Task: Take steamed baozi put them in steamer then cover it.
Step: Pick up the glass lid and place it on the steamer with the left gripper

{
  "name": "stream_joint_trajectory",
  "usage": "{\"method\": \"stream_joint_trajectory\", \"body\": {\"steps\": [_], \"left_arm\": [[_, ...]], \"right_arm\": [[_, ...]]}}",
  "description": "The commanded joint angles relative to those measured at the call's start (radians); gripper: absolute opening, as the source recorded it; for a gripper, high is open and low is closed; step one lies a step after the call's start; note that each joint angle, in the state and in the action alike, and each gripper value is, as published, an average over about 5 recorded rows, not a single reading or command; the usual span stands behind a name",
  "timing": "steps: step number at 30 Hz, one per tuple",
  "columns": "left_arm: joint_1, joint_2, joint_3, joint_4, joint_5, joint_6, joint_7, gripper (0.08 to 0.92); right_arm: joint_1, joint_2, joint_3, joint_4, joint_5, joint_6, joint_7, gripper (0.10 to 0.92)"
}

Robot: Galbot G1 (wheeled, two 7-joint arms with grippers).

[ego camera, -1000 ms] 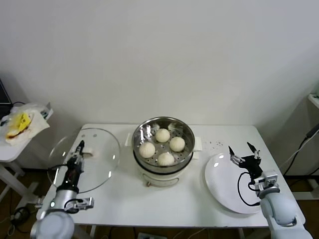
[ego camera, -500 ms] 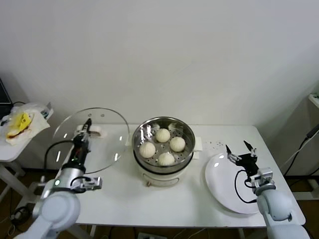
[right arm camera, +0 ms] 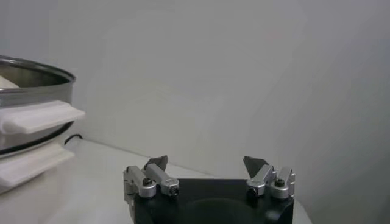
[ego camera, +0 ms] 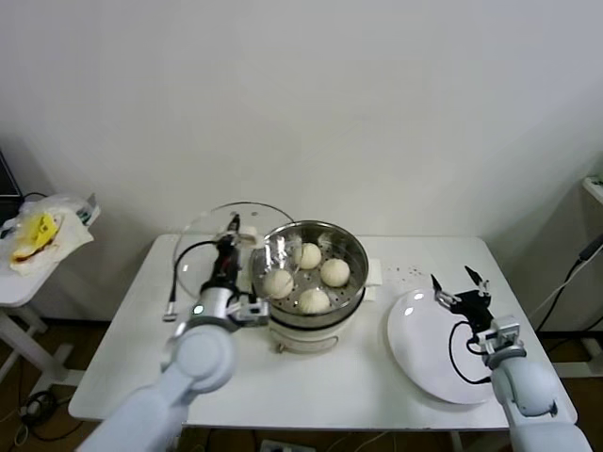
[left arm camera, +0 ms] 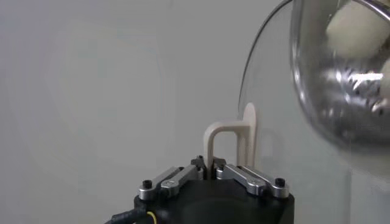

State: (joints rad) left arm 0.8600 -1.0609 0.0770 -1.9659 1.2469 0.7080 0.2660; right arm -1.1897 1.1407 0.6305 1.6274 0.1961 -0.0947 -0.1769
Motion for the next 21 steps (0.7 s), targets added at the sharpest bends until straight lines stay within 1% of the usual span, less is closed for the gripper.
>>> {"method": "stream_joint_trajectory", "body": {"steps": [1, 12, 21], "left_arm": [[-0.122, -0.239, 0.193, 0.174, 0.071, 0.074, 0.029, 0.15], [-0.08, -0.303, 0.184, 0.213, 0.05, 0.073, -0.061, 0.15], [-0.101, -0.314, 0.196, 0.262, 0.036, 0.074, -0.115, 0.15]], "right_arm": [[-0.008, -0.001, 0.029, -0.012, -0.005, 0.015, -0.005, 0.823], [-0.013, 0.009, 0.038, -0.02, -0.019, 0.025, -0.016, 0.823], [-0.016, 0.019, 0.039, -0.018, -0.029, 0.032, -0.024, 0.823]]}}
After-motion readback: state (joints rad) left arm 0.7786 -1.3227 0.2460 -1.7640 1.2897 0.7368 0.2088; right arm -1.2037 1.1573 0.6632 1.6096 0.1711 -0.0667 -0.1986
